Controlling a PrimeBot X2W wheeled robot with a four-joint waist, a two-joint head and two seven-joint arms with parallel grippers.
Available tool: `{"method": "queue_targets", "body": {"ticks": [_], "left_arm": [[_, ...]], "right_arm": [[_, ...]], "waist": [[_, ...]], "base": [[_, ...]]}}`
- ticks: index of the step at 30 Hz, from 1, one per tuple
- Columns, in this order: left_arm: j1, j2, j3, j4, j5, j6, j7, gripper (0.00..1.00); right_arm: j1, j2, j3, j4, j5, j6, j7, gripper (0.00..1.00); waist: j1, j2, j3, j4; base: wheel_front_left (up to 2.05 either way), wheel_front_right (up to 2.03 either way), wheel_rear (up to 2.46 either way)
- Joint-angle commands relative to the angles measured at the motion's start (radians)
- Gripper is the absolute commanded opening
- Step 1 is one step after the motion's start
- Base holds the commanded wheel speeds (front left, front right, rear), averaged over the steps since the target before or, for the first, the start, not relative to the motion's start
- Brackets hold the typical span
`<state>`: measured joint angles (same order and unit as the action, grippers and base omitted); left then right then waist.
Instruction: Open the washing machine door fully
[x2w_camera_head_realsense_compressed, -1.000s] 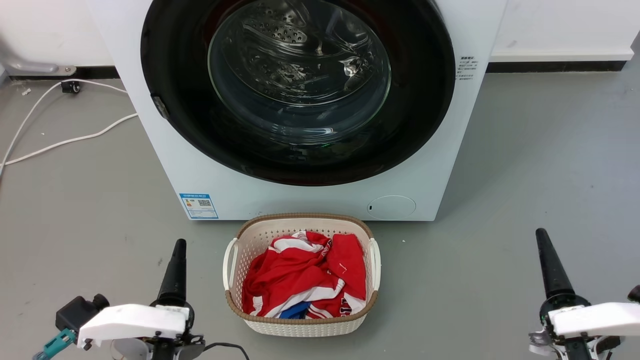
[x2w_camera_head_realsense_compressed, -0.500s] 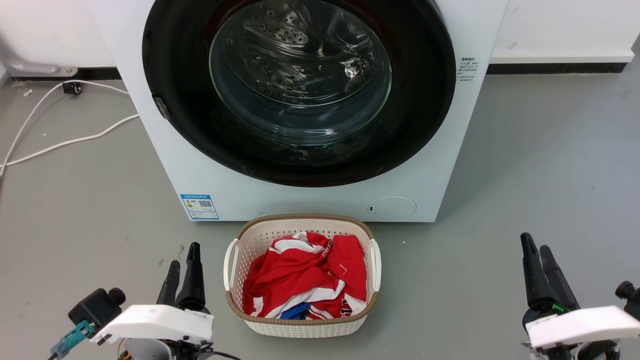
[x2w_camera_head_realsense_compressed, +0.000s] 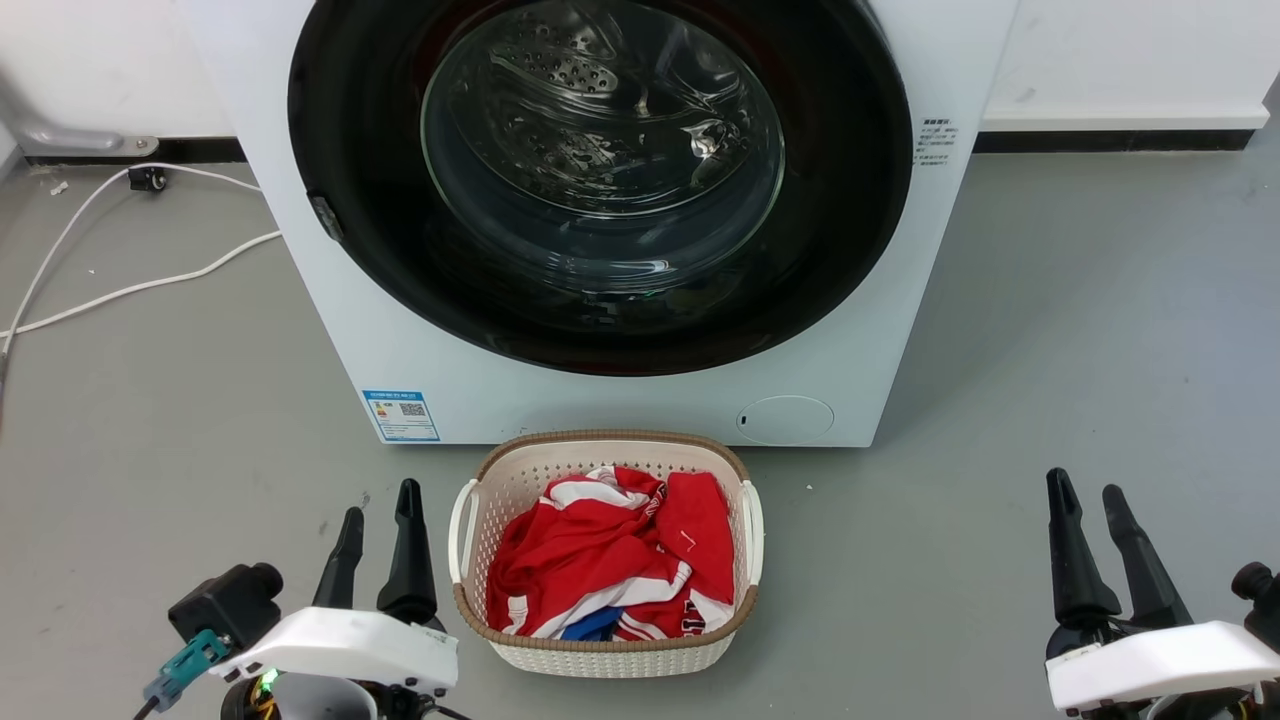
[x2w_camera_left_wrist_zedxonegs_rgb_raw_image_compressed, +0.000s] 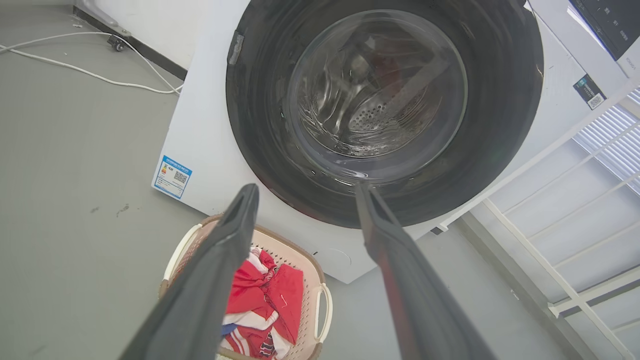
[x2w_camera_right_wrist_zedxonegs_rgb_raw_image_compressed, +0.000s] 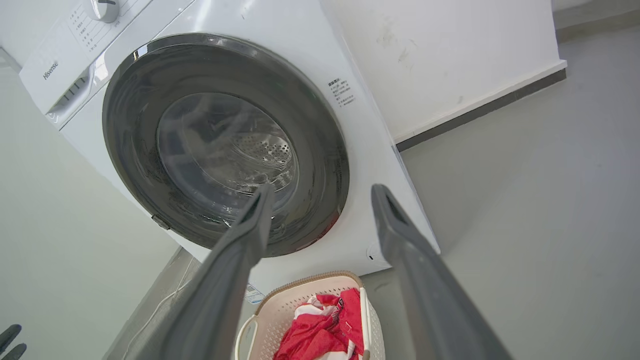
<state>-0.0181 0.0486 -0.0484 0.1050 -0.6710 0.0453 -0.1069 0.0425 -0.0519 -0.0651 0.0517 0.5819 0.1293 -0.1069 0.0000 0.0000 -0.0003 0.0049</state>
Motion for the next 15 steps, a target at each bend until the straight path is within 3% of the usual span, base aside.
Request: {"method": "queue_targets", "body": {"ticks": [1, 15], "left_arm": [[0.000, 0.002, -0.004, -0.017, 0.026, 0.005, -0.009, 1.00], [0.016, 0.003, -0.032, -0.049, 0.183, 0.010, -0.048, 1.00]], "right_arm": [[-0.002, 0.000, 0.000, -0.021, -0.026, 0.002, -0.010, 1.00], [0.023, 0.000, 0.005, -0.071, -0.188, 0.002, -0.048, 1.00]], "waist": [[0.0000, 0.0000, 0.000, 0.000], [0.0000, 0.0000, -0.002, 0.002]], "base": [[0.00, 0.00, 0.00], [0.00, 0.00, 0.00]]}}
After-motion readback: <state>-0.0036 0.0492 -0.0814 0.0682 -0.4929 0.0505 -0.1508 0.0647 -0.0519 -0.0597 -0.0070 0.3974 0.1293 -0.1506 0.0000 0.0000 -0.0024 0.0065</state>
